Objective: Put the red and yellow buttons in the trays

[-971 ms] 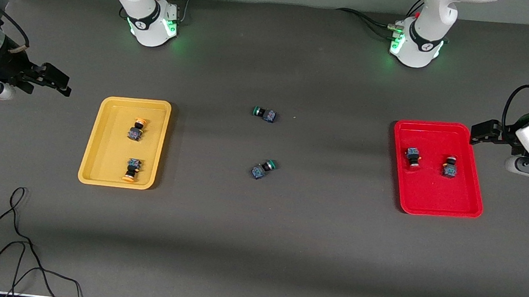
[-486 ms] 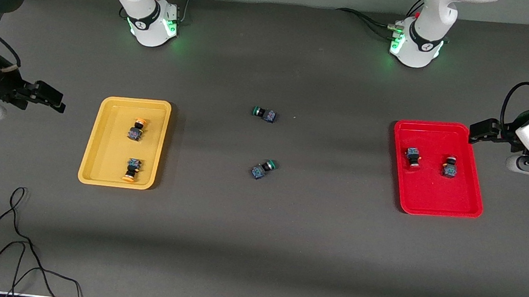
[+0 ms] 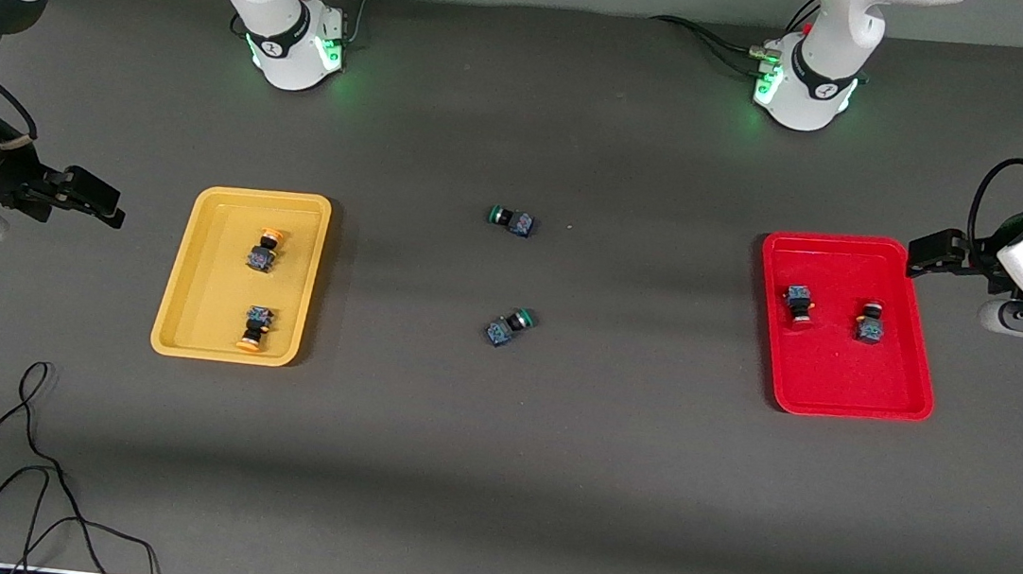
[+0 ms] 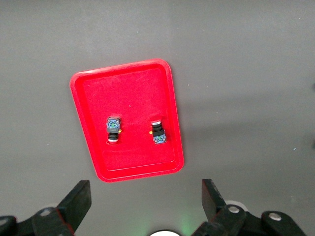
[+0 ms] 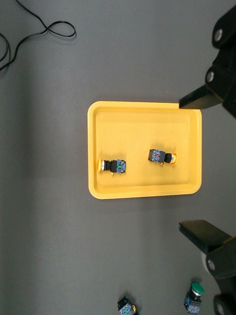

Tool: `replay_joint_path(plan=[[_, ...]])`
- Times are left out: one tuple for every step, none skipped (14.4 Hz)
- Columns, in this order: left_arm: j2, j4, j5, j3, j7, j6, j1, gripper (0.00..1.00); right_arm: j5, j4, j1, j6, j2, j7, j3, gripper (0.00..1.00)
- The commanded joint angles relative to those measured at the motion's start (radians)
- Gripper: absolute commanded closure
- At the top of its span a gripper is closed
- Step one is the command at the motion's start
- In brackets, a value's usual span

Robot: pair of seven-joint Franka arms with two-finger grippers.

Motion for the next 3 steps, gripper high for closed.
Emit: replay_joint_path(plan=[[-0.018, 0.003, 0.008, 0.008, -0.015, -0.018, -0.010, 0.00, -0.008, 0.028, 0.001, -0.007, 0.012, 0.029, 0.005, 0.00], [-0.018, 0.005, 0.008, 0.008, -0.018, -0.018, -0.011, 0.00, -0.008, 0.028, 0.001, -0.007, 0.012, 0.029, 0.005, 0.00], [-0.018, 0.005, 0.011, 0.008, -0.018, -0.018, -0.010, 0.00, -0.008, 0.031, 0.001, -0.007, 0.012, 0.029, 0.005, 0.00]])
